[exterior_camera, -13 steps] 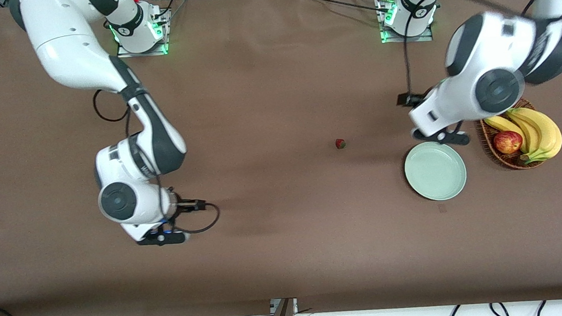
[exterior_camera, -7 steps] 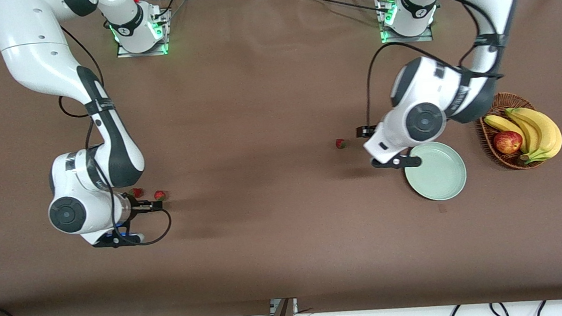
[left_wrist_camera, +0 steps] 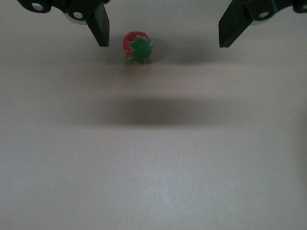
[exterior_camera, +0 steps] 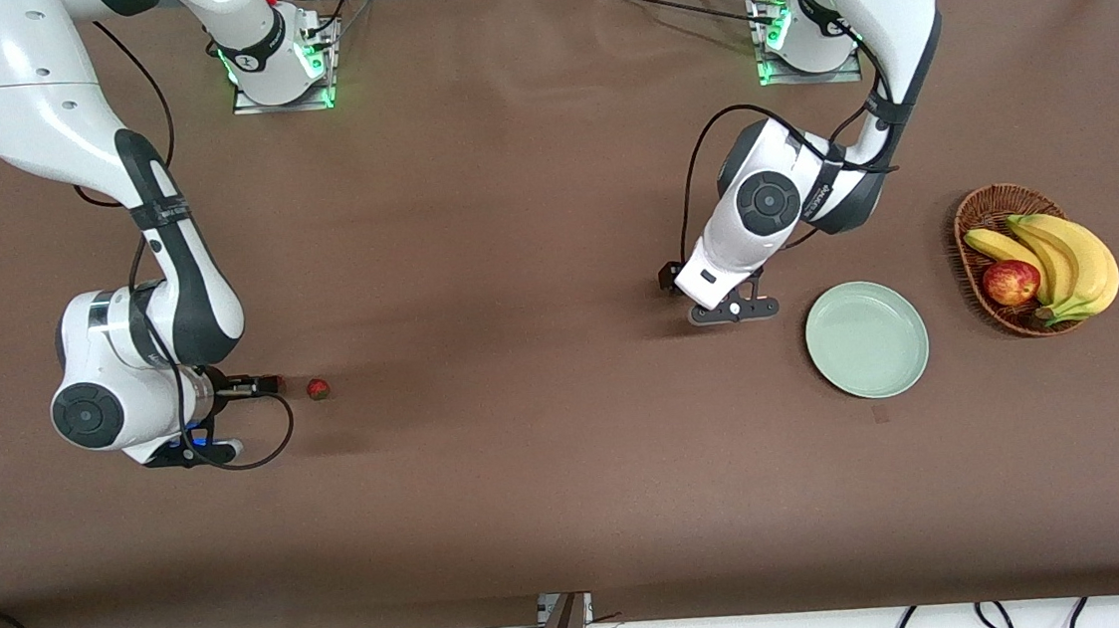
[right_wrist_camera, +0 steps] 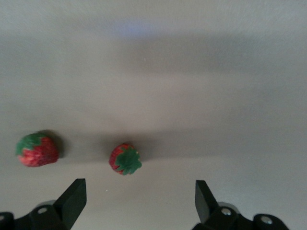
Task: Collect all strawberries into plate
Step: 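Grasp the middle strawberry with the left gripper while the right gripper grasps another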
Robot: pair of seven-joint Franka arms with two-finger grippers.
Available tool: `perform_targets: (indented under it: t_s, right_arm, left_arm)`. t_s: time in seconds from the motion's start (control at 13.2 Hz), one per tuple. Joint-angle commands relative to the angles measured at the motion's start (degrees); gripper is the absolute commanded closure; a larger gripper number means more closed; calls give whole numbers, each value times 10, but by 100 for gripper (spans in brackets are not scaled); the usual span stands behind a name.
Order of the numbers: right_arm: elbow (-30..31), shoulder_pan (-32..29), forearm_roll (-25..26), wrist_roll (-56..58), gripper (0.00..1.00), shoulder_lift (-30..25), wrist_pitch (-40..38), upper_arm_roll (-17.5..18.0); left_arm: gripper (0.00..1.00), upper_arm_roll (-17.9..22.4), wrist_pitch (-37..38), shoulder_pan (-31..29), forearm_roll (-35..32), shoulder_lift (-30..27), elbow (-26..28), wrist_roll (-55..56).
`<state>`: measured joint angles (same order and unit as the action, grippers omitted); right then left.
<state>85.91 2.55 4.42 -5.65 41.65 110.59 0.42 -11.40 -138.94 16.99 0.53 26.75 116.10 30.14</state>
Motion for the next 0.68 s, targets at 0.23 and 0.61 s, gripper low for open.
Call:
perform_targets:
  t_s: [0.23,0.61]
  right_arm:
    - [74,-3,4,3,0,-18,95,3]
    - [79,0,3,2,0,-12,110,5]
  left_arm:
    - [0,3,-81,22,-2,14,33,19]
    - [14,5,-124,39,-3,39,33,49]
